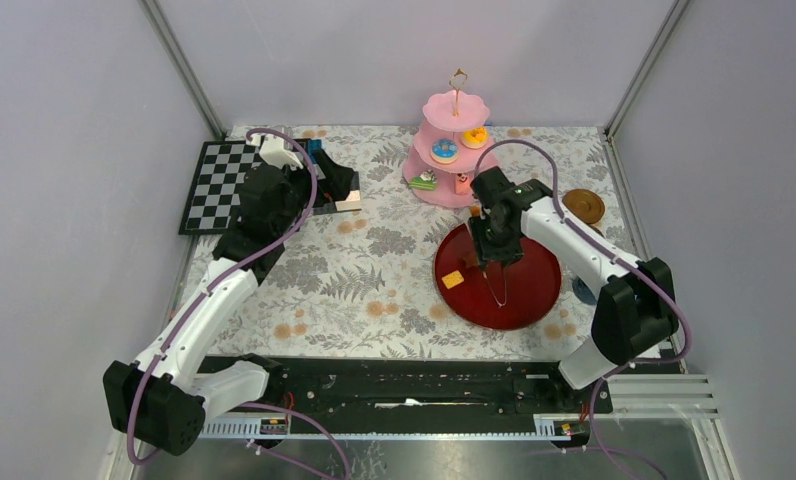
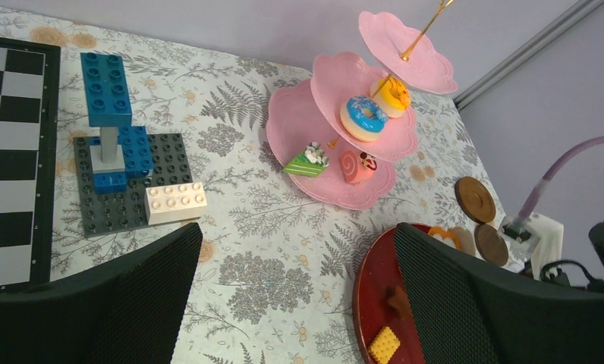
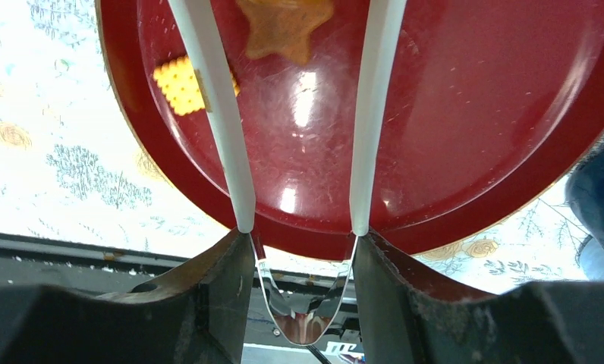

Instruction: Serve the afternoon tea

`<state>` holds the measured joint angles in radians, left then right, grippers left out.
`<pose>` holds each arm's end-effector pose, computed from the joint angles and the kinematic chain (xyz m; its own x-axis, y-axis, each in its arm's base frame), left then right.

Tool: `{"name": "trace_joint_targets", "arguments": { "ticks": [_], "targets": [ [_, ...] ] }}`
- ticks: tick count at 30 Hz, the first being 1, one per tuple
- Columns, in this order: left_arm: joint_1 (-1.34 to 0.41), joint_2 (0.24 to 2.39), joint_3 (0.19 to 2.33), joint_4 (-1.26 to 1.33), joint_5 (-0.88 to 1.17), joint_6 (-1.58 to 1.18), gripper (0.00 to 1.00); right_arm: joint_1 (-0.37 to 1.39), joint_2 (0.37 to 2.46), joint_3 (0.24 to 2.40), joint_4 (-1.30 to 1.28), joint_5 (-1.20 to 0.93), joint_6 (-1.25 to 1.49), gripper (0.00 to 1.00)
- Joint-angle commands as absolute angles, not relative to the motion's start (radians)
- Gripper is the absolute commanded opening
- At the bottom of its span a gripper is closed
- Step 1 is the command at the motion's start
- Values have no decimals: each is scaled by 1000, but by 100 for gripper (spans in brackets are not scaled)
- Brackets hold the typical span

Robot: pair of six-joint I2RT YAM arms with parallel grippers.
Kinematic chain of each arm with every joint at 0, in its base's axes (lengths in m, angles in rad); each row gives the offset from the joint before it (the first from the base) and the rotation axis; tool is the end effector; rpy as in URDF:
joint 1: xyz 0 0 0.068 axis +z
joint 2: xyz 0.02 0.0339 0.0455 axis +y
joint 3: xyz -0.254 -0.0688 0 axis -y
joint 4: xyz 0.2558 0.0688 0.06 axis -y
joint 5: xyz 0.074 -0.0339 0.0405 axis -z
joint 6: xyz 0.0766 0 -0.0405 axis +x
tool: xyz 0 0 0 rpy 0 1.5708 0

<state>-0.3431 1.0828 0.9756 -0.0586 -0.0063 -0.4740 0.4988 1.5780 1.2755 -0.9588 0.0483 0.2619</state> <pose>0.2923 -0.1039 0.3453 -0.2892 -0.3814 -0.8780 0.2232 0.8651 -0.4493 0.2913 0.1545 0.2052 -0.9283 -0.2112 -0.3061 -0.2325 0.9720 0.0344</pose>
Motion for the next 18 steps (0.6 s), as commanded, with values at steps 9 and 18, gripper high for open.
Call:
{"name": "trace_joint_targets", "arguments": {
  "ticks": [9,18],
  "targets": [
    [-340,1070,1018,-23,6,-479,99,328,1788,1677,-990,21,193,48],
    [-341,1063,1020,-23,9,-479,99,301,1996,1938,-1037,-27,163,49]
  ]
}}
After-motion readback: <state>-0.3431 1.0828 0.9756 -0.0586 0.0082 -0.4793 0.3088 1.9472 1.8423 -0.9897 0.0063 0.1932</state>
